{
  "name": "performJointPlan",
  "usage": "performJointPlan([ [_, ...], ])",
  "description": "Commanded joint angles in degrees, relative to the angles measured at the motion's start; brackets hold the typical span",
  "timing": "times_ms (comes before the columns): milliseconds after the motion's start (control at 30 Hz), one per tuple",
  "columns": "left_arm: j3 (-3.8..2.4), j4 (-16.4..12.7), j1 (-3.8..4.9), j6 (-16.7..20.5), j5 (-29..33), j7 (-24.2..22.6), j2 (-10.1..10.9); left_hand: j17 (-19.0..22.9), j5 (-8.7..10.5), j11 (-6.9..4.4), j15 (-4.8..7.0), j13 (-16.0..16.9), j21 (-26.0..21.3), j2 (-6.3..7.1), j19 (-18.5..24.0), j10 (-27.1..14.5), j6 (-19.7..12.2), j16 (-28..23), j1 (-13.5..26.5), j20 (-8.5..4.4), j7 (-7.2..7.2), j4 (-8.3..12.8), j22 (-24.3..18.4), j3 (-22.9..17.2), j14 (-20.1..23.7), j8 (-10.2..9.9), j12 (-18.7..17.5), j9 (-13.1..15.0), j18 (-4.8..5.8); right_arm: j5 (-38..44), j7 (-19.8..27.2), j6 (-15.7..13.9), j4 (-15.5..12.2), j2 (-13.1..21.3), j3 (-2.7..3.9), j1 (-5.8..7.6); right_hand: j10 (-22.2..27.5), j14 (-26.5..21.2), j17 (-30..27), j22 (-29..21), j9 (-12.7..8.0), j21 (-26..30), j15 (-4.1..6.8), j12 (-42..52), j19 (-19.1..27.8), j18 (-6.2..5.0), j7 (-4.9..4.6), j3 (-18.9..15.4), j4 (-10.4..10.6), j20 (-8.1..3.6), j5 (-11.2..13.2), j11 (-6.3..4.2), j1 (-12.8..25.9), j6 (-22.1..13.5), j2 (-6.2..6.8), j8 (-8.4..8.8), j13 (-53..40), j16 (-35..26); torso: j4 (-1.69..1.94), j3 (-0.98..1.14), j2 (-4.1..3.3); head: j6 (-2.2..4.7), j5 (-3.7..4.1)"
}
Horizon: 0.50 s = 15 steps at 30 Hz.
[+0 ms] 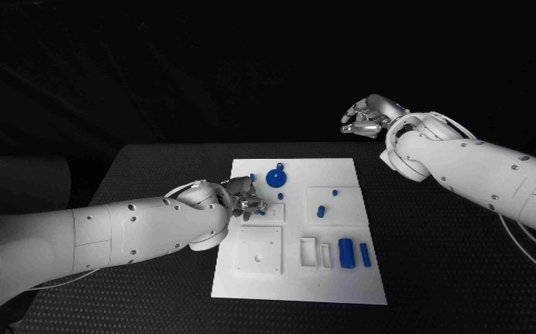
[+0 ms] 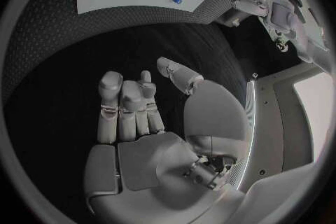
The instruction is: Assemble the parts on the task board
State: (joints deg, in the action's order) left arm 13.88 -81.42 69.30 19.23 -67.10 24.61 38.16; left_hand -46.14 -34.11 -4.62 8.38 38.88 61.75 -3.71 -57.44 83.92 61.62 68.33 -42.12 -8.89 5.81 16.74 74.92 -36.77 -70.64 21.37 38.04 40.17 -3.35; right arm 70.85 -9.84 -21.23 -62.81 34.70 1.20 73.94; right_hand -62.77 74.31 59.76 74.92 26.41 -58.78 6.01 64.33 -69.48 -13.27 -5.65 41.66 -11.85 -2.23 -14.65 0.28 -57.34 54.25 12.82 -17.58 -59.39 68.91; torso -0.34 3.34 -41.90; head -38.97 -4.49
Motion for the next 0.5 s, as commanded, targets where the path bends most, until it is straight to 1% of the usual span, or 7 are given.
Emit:
performJointPlan([
  [33,-0.01,0.14,-0.19,-0.63,-0.52,0.15,-0.28,0.00,0.28,-1.32,1.94,0.04,0.26,-0.25,-0.02,-0.91,8.24,0.16,0.18,-5.63,-5.64,-0.02,1.23,-0.33,-1.41,0.31,0.28,0.09,-0.70,-0.06,0.09,0.59,-0.11,-0.02,0.03,0.01,0.45,-0.16,0.06,0.51,0.07,0.22,-0.16,-0.19,0.11,-1.73,-1.13,-0.30,0.05,-0.44,-0.41,0.05,0.32,0.77,-0.38,0.35,0.06,-0.30,-0.04,0.02,-0.02,0.02,0.05],
  [133,-0.01,0.18,-0.25,-0.46,-0.52,0.08,-0.37,0.03,0.42,-1.32,1.96,0.03,0.31,-0.24,-0.02,-0.95,8.21,0.22,0.18,-5.64,-5.64,-0.04,1.21,-0.35,-1.39,0.30,0.35,0.11,-0.72,-0.06,0.07,0.56,-0.07,-0.03,0.03,0.01,0.45,-0.16,0.07,0.52,0.07,0.22,-0.16,-0.19,0.11,-1.73,-1.13,-0.31,0.05,-0.44,-0.44,0.05,0.33,0.77,-0.38,0.36,0.06,-0.30,-0.07,0.04,-0.02,0.03,0.10],
  [200,-0.01,0.22,-0.27,-0.22,-0.52,0.07,-0.43,0.24,2.05,-1.33,2.03,-0.06,0.49,-0.18,-0.10,-1.09,8.24,0.45,0.24,-5.65,-5.65,-0.23,1.10,-0.37,-1.31,0.28,0.72,0.18,-0.77,-0.06,0.07,0.59,-0.03,-0.04,0.03,0.01,0.45,-0.16,0.07,0.52,0.07,0.22,-0.16,-0.19,0.11,-1.73,-1.13,-0.31,0.05,-0.44,-0.46,0.05,0.34,0.77,-0.38,0.36,0.06,-0.30,-0.08,0.05,0.01,0.07,0.14],
  [233,-0.01,0.21,-0.28,-0.21,-0.52,0.06,-0.46,0.29,2.31,-1.33,2.05,-0.09,0.51,-0.19,-0.11,-1.13,8.23,0.49,0.24,-5.64,-5.65,-0.25,1.07,-0.40,-1.30,0.27,0.79,0.19,-0.78,-0.06,0.07,0.61,-0.03,-0.04,0.03,0.01,0.45,-0.16,0.07,0.52,0.07,0.22,-0.16,-0.19,0.11,-1.73,-1.13,-0.32,0.05,-0.44,-0.47,0.05,0.34,0.77,-0.39,0.36,0.06,-0.30,-0.06,0.05,0.01,0.07,0.16],
  [500,-0.01,0.26,-0.28,0.27,-0.58,0.04,-0.61,0.39,2.63,-1.34,2.08,-0.14,0.57,-0.23,-0.13,-1.14,8.22,0.61,0.21,-5.65,-5.65,-0.26,1.05,-0.48,-1.31,0.24,0.96,0.22,-0.80,-0.06,0.08,0.59,-0.04,-0.08,0.03,0.01,0.45,-0.16,0.08,0.52,0.08,0.22,-0.16,-0.18,0.11,-1.73,-1.13,-0.33,0.06,-0.44,-0.53,0.05,0.35,0.78,-0.39,0.35,0.07,-0.30,0.00,0.06,0.01,0.15,0.28],
])
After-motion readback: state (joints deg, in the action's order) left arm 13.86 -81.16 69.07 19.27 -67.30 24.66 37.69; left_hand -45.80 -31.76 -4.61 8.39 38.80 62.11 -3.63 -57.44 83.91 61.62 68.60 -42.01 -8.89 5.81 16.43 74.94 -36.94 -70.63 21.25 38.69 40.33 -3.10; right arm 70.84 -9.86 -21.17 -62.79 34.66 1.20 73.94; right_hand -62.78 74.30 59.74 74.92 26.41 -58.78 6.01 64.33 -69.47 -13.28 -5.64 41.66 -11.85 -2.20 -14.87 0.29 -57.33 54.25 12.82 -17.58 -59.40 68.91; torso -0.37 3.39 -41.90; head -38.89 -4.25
